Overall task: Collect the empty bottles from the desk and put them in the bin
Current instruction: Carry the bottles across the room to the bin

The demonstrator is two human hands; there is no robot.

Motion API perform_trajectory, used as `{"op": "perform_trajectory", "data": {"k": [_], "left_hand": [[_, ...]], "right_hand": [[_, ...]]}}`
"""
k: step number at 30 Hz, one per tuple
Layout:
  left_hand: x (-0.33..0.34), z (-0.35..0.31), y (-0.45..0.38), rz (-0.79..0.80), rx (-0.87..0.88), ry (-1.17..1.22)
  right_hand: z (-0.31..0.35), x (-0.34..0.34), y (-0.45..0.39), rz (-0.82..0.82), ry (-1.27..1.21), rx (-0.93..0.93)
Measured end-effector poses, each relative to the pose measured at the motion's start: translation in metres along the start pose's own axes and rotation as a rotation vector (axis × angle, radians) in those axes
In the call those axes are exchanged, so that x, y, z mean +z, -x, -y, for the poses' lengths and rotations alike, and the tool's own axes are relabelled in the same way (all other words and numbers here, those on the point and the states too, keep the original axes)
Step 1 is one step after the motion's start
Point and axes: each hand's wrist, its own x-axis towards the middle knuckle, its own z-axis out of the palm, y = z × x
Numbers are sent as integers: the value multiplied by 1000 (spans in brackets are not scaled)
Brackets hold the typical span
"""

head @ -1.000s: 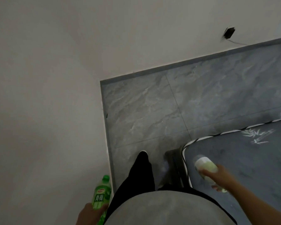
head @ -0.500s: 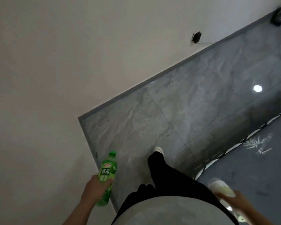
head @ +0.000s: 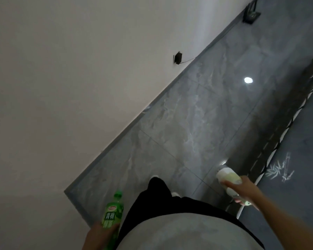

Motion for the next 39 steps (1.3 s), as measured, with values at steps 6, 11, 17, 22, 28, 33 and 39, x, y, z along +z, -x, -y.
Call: {"op": "perform_trajectory", "data": {"k": [6,11,17,22,28,33,39], "left_hand": [[-47,-106,-74,55,248,-198],[-88,-223,-107,159,254,-254],[-81,-374,-135,136,469,-429],[-55,-482,-155,148,546,-515],[-20,-566,-162,140,465,-583],[-11,-620,-164,162,402,-597],[17,-719,-177,139,336,-631]], "right_hand": [[31,5,-20,-74,-90,119],[27,12,-23,-104,-187,266],[19,6,-26,-119,-375,464],[44,-26,-59,-112,-494,537],[104,-117,-125,-178,-509,437],[167,-196,-176,-218,-538,347],[226,-265,-239,-205,-541,317]]}}
